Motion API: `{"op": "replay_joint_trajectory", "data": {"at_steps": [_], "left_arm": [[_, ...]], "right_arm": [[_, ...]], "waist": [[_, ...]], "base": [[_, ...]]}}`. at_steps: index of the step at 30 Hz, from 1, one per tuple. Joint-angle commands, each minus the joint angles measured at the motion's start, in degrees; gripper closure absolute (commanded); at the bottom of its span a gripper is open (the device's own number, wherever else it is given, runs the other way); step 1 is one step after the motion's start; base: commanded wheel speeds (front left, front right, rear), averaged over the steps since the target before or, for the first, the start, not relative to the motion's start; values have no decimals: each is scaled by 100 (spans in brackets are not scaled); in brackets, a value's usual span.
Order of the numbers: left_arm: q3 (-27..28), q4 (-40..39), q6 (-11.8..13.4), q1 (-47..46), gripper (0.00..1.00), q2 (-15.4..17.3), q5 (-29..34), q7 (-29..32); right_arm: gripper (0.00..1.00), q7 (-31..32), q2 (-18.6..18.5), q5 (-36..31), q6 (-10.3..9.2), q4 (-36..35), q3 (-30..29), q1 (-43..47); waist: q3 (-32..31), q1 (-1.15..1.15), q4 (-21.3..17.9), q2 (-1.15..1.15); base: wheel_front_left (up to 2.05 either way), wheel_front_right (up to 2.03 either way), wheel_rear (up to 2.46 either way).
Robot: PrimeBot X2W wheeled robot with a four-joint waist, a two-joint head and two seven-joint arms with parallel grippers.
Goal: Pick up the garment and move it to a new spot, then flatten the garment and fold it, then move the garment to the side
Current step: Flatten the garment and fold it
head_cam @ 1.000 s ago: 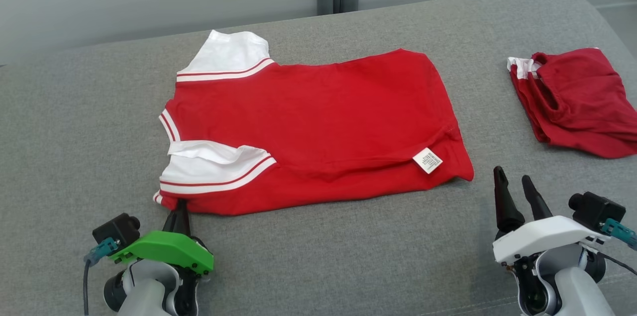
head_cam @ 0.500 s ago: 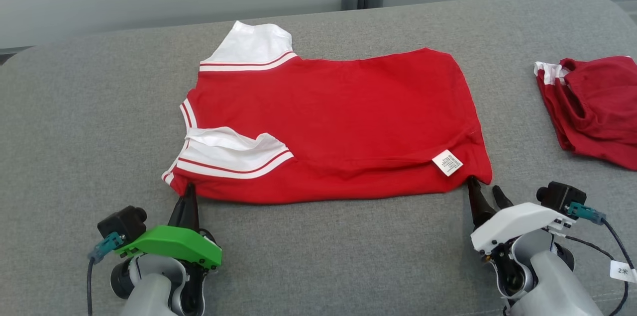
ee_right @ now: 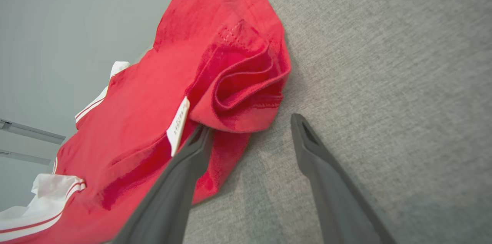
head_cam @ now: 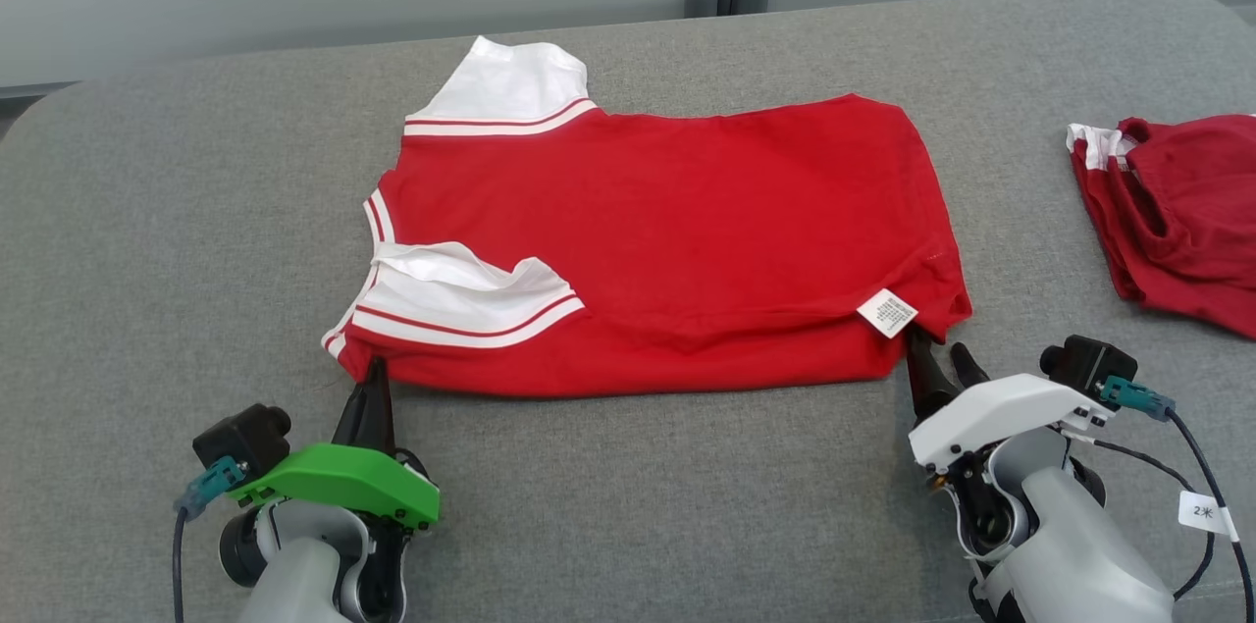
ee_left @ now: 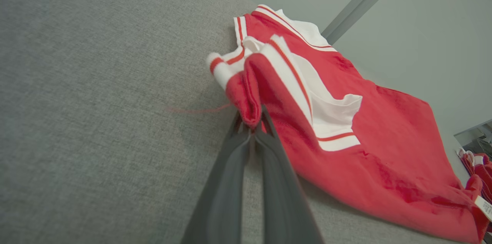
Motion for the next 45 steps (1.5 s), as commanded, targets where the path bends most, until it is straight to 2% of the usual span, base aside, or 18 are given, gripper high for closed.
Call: {"op": "replay_joint_trajectory", "data": {"at_steps": [1, 9, 13, 24, 26, 29, 32, 33, 34, 39, 45], "left_arm": [[1, -14, 22, 79, 100, 23, -34, -39], [4, -83, 43, 145, 100, 47, -57, -36], [-9, -99, 54, 181, 100, 59, -56, -36], [-84, -61, 60, 163, 100, 53, -83, -14], [-94, -54, 61, 149, 100, 54, -86, -12], [-107, -44, 66, 132, 100, 56, -90, -13], [-112, -34, 70, 138, 100, 68, -98, -14], [-113, -33, 70, 147, 100, 73, -98, -15], [-110, -37, 69, 159, 100, 78, -103, -16], [-74, -190, 54, 221, 100, 129, -106, -29], [-74, -847, 47, 541, 100, 214, -73, -39]], "right_arm": [[0, -54, -42, -37, 2, -37, 22, 93], [0, -87, -71, -65, 2, -712, 256, 549], [0, -53, -129, -134, 2, -990, 140, 636], [0, 307, -97, -132, 2, -590, -310, 380], [11, 346, -94, -142, 2, -464, -322, 310], [53, 354, -88, -97, 2, -322, -327, 214], [82, 366, -85, -44, 2, -226, -310, 174], [96, 381, -85, 14, 2, -221, -317, 168], [100, 387, -110, 34, 2, -223, -312, 175], [100, 384, -292, 168, 2, -395, -277, 302], [100, 806, -616, 506, 2, -1151, -276, 752]], "waist": [[-6, 0, -11, 0], [-33, 0, -80, 0], [-47, 0, -102, 0], [-44, 0, 5, 0], [-35, 0, 28, 0], [-34, 0, 55, 0], [-48, 0, 70, 0], [-56, 0, 70, 0], [-65, 0, 69, 0], [-112, 0, 43, 0], [-151, 0, 46, 0]], "base": [[0, 0, 0], [0, 0, 0], [0, 0, 0], [0, 0, 0], [0, 0, 0], [0, 0, 0], [0, 0, 0], [0, 0, 0], [0, 0, 0], [0, 0, 0], [0, 0, 0]]}}
